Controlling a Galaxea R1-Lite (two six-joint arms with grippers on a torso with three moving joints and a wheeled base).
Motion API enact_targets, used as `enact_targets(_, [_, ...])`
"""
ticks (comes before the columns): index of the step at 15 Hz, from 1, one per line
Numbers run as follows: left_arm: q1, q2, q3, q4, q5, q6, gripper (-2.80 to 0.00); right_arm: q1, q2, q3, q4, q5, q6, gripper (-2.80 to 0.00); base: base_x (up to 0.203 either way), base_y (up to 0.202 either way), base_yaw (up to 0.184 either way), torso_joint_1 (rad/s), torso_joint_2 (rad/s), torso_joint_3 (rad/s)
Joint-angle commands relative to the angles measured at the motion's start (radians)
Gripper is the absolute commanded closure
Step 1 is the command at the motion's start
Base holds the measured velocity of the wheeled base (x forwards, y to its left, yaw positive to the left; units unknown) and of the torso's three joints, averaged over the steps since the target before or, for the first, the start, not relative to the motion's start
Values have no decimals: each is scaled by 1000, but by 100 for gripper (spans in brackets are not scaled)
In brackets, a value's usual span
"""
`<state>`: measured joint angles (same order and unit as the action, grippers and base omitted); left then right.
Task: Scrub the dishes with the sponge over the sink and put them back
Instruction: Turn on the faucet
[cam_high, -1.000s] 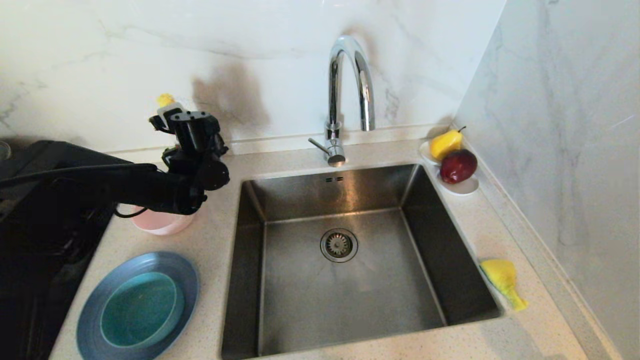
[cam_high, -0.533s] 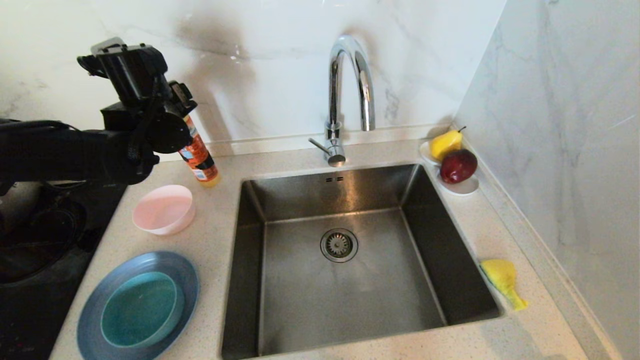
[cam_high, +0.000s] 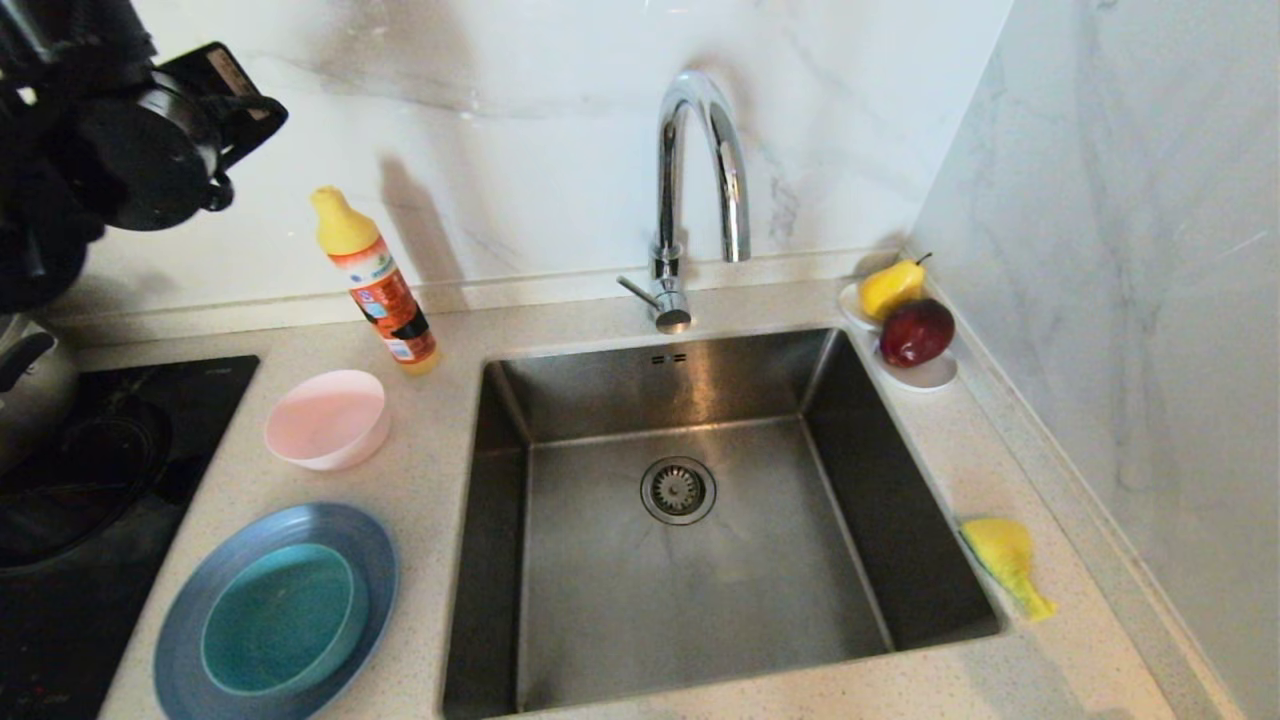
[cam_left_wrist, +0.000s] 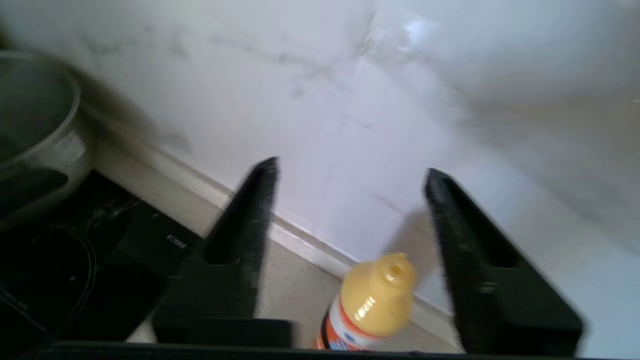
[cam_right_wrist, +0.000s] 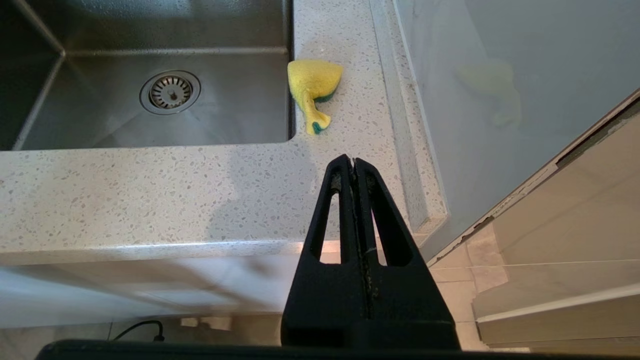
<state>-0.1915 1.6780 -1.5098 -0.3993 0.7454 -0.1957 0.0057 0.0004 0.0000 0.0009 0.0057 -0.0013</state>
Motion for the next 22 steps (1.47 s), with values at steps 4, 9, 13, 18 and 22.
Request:
enact_targets(4, [-15, -238, 5, 342, -399, -58, 0, 0, 0, 0, 1, 0, -2, 0, 0, 0, 0, 0, 0, 0])
enact_targets(9, [-66, -235, 17, 533, -897, -68, 0, 0, 0, -1, 0, 0, 0, 0, 0, 0, 0, 0, 0, 0])
enact_targets(13, [-141, -69, -5, 529, -963, -75, 0, 0, 0, 0, 1, 0, 0, 0, 0, 0, 0, 0, 0, 0])
enact_targets(18, [-152, 125, -44, 437, -1015, -148, 0, 0, 0, 0, 1, 0, 0, 0, 0, 0, 0, 0, 0, 0])
enact_targets(22, [-180, 229, -60, 311, -1017, -177, 0, 0, 0, -1, 0, 0, 0, 0, 0, 0, 0, 0, 0, 0])
